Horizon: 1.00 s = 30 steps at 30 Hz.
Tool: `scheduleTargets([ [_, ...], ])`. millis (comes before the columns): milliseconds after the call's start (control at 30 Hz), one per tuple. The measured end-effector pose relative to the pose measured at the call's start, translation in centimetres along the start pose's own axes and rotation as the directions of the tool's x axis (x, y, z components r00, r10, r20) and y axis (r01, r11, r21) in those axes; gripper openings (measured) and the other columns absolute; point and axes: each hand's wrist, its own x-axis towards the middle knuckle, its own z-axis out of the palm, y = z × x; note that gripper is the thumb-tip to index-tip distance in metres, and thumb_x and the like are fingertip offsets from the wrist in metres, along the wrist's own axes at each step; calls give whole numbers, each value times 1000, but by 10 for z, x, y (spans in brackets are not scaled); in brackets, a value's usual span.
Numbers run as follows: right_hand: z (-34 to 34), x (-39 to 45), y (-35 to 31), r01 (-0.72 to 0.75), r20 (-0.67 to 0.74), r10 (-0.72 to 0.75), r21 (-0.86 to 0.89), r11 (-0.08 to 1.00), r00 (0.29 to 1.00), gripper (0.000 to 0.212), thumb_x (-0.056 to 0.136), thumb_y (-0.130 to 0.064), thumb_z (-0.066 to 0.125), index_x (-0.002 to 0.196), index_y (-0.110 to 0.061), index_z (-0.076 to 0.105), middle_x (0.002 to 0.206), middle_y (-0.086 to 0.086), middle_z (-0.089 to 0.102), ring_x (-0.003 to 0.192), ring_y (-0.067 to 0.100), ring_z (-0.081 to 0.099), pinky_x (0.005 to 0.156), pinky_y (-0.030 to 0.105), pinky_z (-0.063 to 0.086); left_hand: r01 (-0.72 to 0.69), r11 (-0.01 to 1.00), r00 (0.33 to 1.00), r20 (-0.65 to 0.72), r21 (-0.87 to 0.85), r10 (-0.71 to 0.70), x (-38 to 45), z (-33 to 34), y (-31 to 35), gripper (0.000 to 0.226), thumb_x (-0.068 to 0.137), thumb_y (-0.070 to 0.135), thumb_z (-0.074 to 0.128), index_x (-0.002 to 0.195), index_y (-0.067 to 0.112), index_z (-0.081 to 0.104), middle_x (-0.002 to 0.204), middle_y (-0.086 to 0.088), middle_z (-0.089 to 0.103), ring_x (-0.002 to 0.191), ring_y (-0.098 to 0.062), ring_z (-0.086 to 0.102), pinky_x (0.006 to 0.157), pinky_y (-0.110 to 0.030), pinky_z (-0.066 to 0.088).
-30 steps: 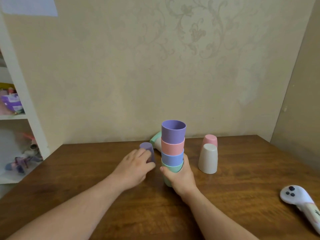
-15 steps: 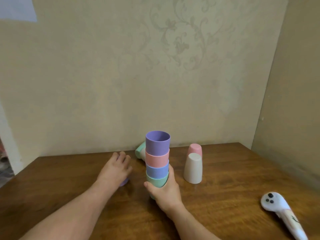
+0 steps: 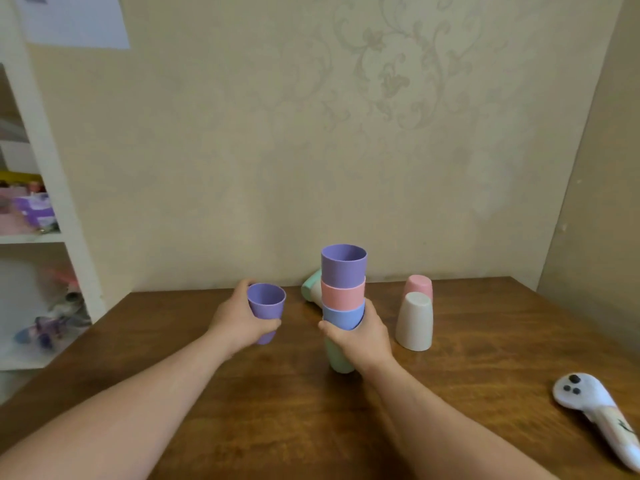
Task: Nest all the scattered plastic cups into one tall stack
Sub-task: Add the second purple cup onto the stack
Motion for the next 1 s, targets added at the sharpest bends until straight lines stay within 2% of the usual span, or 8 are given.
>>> scheduleTargets([
  [167,2,2,-1,-3,42,5,-40,999,999,79,66,-44,99,128,-38,51,117,-18,66,105,10,67,95,37,60,26,975,999,37,-222,-18,-8,19,-10,90,74,16,104,147,29,53,139,-3,69,123,-27,66,91,-38,54],
  [367,2,4,0,-5,40,7,-69,998,999,81,63,-50,99,126,-39,48,116,-17,65,107,13,67,96,41,62,32,969,997,81,-245,-12,-19,33,-19,83,78,21,103,140,37,50,134,6,68,127,-24,66,101,-39,56],
  [533,1,4,-1,0,55,5,-81,997,998,82,64,-53,98,126,-41,46,115,-19,64,106,13,67,95,41,62,49,943,998,59,-331,-31,-19,31,-12,74,84,24,99,145,33,56,137,3,71,127,-23,67,97,-35,55],
  [667,-1,5,-2,1,59,2,-58,998,998,79,65,-50,98,124,-40,47,114,-19,64,105,11,66,94,40,60,-101,837,993,-102,-538,54,-9,6,44,67,94,20,91,150,22,55,138,-2,71,135,-27,68,104,-38,55],
  [733,-1,5,-3,1,63,3,-57,998,998,77,65,-49,99,122,-40,48,112,-20,64,103,10,66,93,38,60,-216,753,976,-165,-621,144,-5,-13,86,53,99,20,85,142,25,55,131,3,72,129,-23,71,112,-44,58],
  [800,-1,6,-5,0,72,4,-55,999,997,75,65,-48,99,120,-41,47,111,-21,64,102,8,65,92,37,59,-317,690,948,-215,-651,233,-3,-28,126,51,95,32,88,136,29,57,128,7,72,119,-15,73,114,-49,60],
  [867,-1,7,-5,-3,82,7,-54,999,997,75,67,-47,99,121,-41,47,112,-20,63,103,10,65,92,36,58,-374,643,925,-225,-668,305,-5,-37,159,59,87,46,88,134,32,57,129,11,71,114,-6,73,108,-42,63],
  [1000,1,7,-5,-9,107,15,-54,999,994,78,71,-43,98,127,-39,44,118,-17,61,111,15,64,93,35,58,-442,682,890,-193,-582,413,-10,-30,192,55,98,31,86,144,28,56,124,18,69,89,21,68,78,-11,58],
])
